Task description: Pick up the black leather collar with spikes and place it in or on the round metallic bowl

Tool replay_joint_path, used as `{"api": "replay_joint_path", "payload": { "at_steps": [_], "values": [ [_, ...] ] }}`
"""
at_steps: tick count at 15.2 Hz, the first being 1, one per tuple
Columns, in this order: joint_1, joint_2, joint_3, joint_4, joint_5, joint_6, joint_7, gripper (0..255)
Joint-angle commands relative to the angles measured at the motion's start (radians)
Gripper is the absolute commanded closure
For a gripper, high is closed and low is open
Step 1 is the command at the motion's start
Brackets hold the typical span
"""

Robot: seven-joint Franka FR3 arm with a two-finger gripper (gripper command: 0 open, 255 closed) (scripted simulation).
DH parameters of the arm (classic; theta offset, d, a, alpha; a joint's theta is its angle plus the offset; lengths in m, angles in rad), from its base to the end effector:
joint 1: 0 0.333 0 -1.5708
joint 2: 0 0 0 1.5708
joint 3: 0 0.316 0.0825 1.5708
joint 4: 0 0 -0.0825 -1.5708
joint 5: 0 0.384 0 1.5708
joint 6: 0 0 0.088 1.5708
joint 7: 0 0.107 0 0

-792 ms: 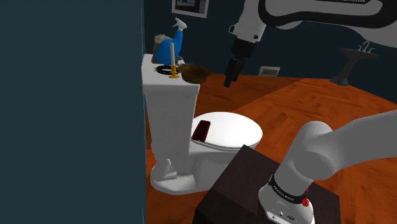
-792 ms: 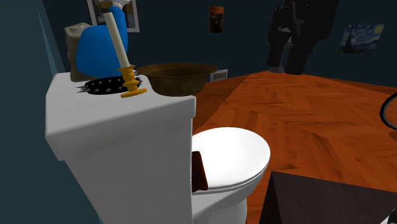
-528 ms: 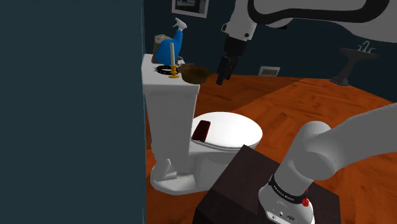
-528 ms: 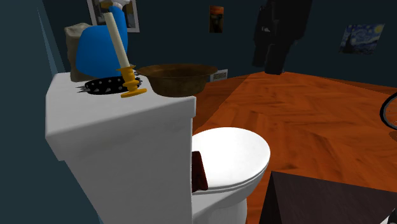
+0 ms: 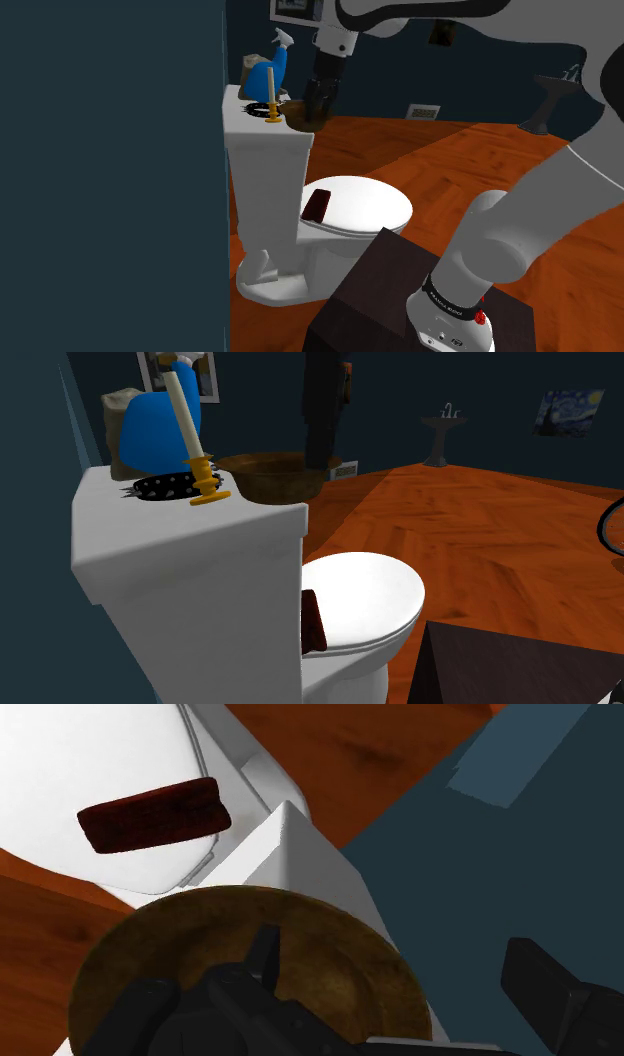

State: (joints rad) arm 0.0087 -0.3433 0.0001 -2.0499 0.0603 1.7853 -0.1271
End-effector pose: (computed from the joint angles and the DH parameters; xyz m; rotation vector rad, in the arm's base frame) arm 0.4591 0.0092 0.5885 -3.0783 -0.1932 -0.1266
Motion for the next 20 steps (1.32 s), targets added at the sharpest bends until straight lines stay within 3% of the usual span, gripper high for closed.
{"api": "replay_joint_path", "payload": {
  "at_steps": [1, 8, 15, 20],
  "values": [
    [0.004, 0.085, 0.008, 0.076, 0.003, 0.010, 0.015, 0],
    [0.012, 0.373, 0.019, 0.388, 0.004, -0.014, 0.048, 0],
    [0.021, 0.685, 0.024, 0.802, -0.001, -0.116, 0.080, 0],
    [0.023, 0.676, 0.024, 0.722, -0.001, -0.044, 0.079, 0]
  ]
}}
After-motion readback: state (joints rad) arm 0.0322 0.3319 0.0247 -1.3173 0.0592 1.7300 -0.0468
